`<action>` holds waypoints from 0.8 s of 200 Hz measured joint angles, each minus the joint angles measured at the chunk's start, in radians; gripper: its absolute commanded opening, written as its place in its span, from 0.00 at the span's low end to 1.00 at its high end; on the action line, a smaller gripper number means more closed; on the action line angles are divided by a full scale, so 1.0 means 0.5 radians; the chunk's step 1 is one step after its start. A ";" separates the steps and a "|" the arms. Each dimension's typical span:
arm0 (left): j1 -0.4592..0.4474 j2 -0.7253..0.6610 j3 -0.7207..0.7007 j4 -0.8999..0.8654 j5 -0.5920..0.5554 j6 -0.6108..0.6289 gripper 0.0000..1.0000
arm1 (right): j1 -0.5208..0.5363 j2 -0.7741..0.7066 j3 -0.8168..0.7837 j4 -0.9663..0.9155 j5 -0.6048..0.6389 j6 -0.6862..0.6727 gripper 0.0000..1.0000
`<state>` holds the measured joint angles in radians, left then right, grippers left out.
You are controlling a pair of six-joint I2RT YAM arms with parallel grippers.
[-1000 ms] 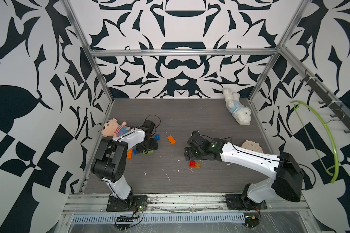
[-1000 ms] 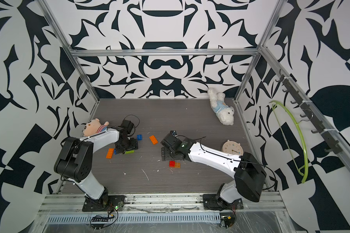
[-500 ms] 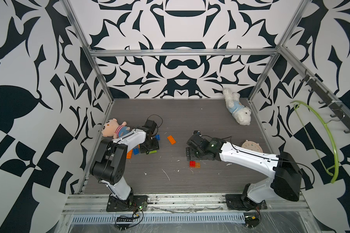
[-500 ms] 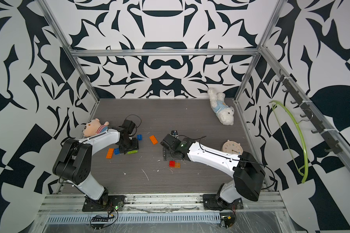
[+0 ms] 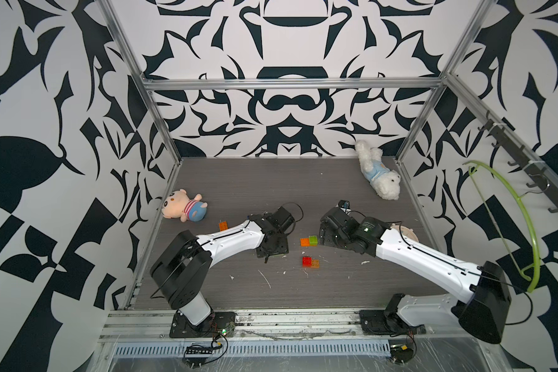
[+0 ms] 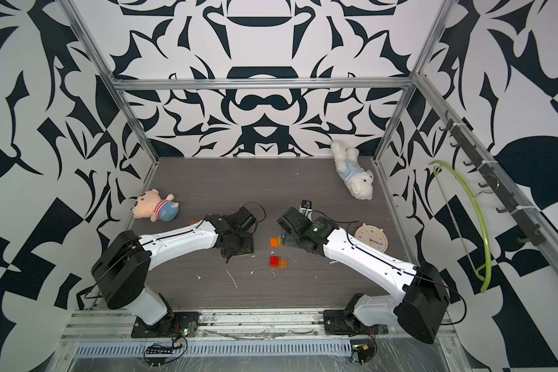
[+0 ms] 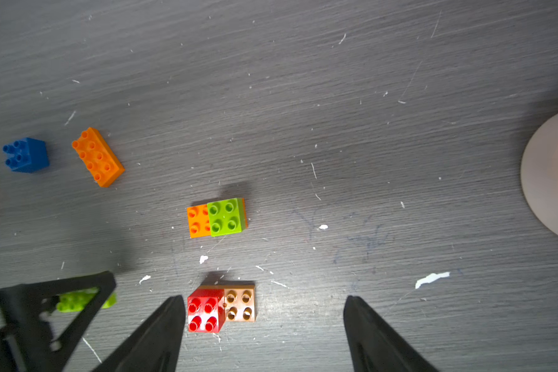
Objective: Assemble the number 5 with lego
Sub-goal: Pick up the lego brick from the center of the board, then place the lego brick at the center of the board.
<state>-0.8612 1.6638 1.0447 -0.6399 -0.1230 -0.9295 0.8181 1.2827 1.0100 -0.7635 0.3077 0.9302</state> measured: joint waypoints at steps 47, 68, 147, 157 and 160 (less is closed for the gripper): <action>-0.111 0.199 0.057 0.024 -0.043 -0.186 0.71 | 0.000 -0.008 -0.109 0.072 -0.068 -0.002 0.65; -0.113 0.226 0.090 0.021 -0.066 -0.222 0.77 | 0.005 -0.006 -0.170 0.142 -0.150 0.004 0.64; -0.112 -0.023 0.014 0.031 -0.172 -0.289 0.90 | 0.226 0.173 -0.148 0.242 -0.282 -0.027 0.69; -0.106 -0.150 -0.048 0.037 -0.220 -0.312 0.91 | 0.257 0.219 -0.113 0.256 -0.294 -0.038 0.71; -0.104 -0.195 -0.072 0.037 -0.232 -0.326 0.92 | 0.265 0.233 -0.100 0.260 -0.295 -0.043 0.71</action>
<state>-0.9131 1.5665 1.0088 -0.6212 -0.2390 -1.0924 0.9504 1.3991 0.9600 -0.6334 0.1600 0.9085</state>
